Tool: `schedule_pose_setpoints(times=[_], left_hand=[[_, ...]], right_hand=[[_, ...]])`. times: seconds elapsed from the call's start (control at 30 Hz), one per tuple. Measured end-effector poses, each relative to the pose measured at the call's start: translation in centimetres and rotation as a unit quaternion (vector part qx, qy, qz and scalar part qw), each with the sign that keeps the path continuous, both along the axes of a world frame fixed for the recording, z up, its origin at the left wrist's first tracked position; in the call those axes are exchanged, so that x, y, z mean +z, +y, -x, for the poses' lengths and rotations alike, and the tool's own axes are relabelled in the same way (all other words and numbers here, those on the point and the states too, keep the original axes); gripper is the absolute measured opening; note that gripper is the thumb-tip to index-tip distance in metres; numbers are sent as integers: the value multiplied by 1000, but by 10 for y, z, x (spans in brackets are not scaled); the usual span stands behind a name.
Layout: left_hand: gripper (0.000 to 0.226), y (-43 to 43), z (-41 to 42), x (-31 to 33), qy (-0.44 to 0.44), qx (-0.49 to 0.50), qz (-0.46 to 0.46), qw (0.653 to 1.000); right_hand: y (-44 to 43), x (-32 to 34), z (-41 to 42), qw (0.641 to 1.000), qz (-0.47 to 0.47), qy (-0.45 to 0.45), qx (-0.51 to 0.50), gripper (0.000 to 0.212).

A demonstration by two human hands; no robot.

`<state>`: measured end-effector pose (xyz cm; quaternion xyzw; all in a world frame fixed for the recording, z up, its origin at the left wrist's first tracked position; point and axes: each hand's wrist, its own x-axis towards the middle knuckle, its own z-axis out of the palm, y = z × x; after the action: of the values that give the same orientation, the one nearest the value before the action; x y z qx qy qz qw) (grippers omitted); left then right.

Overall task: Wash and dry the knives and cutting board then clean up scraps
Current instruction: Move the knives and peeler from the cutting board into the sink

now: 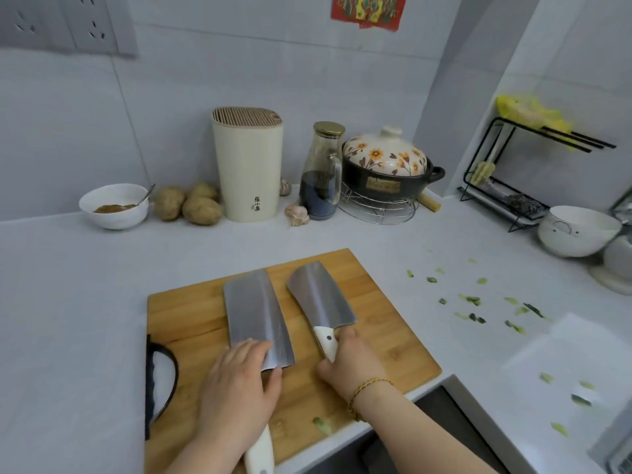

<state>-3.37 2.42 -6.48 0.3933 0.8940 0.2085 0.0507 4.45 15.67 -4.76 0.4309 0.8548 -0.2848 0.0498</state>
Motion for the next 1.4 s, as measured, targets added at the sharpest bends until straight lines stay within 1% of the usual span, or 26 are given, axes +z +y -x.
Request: schedule_pose_setpoints(times=[0.1, 0.2, 0.3, 0.4, 0.43, 0.53, 0.57, 0.63, 0.7, 0.8, 0.9, 0.97, 1.1, 1.17, 1.2, 1.23, 1.27, 1.3, 1.37, 1.4], left_hand=[[45, 0, 0, 0, 0, 1, 7, 1000], [44, 1, 1, 3, 0, 3, 13, 1000], [44, 9, 9, 11, -21, 18, -1, 1000], [41, 20, 10, 25, -37, 24, -35, 998], [40, 25, 8, 29, -37, 21, -44, 998], [35, 39, -8, 34, -39, -5, -68, 997], [33, 43, -15, 35, -39, -16, -78, 996], [31, 58, -38, 34, -41, -60, -94, 993], [30, 72, -64, 33, -42, -101, -112, 988], [33, 101, -114, 32, -34, -172, -117, 977], [26, 130, -173, 29, -60, -237, -108, 964], [28, 145, -210, 25, -74, -280, -109, 951], [33, 174, -284, 20, -69, -349, -90, 930], [42, 189, -325, 19, -47, -384, -91, 918], [38, 192, -341, 17, -50, -397, -101, 911], [30, 197, -360, 15, -57, -417, -100, 902], [24, 201, -378, 13, -56, -439, -86, 892], [24, 205, -395, 11, -60, -473, -68, 876], [33, 213, -428, 2, -30, -513, -47, 857], [36, 216, -441, -3, -12, -516, -38, 856]], right_hand=[[5, 1, 2, 1000, 18, -22, -8, 41], [5, 2, 1, 1000, 20, -9, -14, 43], [6, 5, -7, 999, 19, 27, -21, 42], [9, 7, -21, 997, 16, 74, -34, 43], [11, 8, -27, 995, 14, 91, -39, 40], [22, 15, -53, 989, -7, 133, -62, 24], [27, 18, -64, 987, -14, 145, -72, 24], [37, 23, -98, 982, -32, 164, -91, 30], [46, 27, -134, 980, -59, 159, -103, 39], [60, 32, -204, 975, -102, 140, -136, 38], [75, 33, -280, 971, -142, 104, -163, 39], [84, 33, -328, 968, -153, 83, -183, 40], [95, 28, -424, 957, -164, 37, -237, 37], [97, 23, -472, 946, -169, 22, -276, 36], [98, 20, -491, 941, -167, 19, -295, 36], [98, 17, -513, 935, -163, 17, -314, 35], [96, 15, -533, 930, -155, 17, -332, 34], [94, 12, -552, 925, -146, 18, -349, 34], [90, 6, -590, 914, -127, 17, -385, 35], [86, 2, -606, 907, -119, 13, -403, 35]])
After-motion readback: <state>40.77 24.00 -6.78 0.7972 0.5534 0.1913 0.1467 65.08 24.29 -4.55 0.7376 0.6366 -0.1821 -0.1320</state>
